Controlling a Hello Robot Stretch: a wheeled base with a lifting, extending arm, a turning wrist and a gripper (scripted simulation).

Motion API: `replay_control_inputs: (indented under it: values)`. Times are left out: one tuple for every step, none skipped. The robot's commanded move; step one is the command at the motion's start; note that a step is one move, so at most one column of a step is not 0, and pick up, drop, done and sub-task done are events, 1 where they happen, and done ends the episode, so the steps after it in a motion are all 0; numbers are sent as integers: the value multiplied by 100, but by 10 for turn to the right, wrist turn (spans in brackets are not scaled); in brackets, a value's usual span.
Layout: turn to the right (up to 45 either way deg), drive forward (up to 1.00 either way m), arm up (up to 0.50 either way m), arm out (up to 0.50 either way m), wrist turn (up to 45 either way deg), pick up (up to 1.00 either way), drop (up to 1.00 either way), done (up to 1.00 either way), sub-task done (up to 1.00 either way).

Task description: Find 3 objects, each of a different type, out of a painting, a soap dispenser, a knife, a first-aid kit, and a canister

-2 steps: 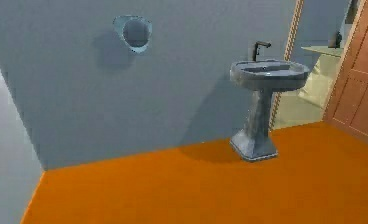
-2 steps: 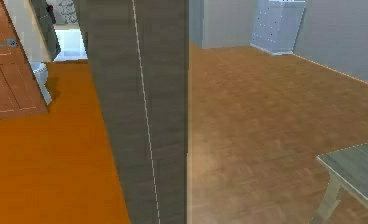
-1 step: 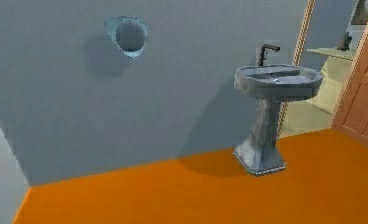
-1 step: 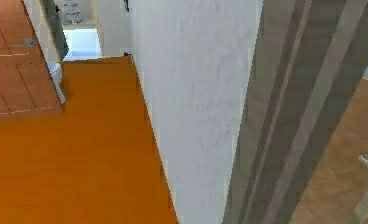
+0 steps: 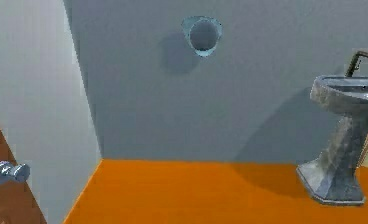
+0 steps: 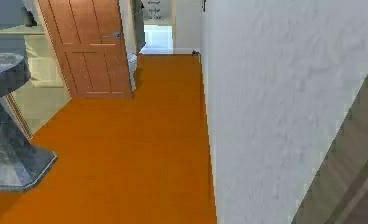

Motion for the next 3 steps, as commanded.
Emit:
replay_control_inputs:
  values:
    - [0,5,0,0,0,0,0,0,0]
    - [450,0,0,0,0,0,0,0,0]
    - [420,0,0,0,0,0,0,0,0]
